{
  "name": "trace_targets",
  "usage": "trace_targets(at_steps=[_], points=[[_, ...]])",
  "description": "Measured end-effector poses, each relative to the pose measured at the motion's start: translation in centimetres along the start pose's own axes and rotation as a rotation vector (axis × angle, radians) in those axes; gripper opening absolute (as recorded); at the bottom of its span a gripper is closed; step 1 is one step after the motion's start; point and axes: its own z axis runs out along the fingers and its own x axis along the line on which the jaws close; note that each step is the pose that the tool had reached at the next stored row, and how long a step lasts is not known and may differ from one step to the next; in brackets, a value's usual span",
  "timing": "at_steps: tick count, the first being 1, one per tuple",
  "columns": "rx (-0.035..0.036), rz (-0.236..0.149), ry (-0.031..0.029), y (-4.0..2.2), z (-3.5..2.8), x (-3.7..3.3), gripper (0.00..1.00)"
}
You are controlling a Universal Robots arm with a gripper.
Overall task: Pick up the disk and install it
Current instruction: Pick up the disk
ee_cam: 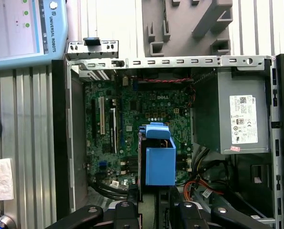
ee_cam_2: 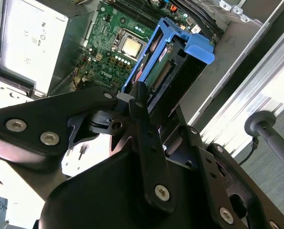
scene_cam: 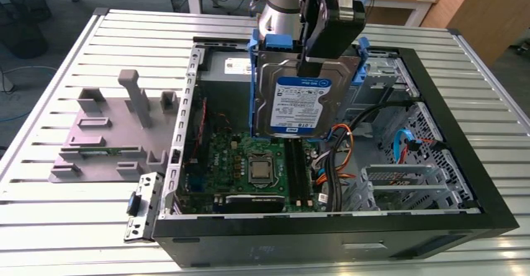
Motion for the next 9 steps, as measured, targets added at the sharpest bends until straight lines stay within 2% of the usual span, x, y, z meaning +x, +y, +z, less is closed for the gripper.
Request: trace_targets(at_steps=[9], points=[[-0.0001, 0.0, 0.0, -0.02, 0.1, 0.28, 0.35]])
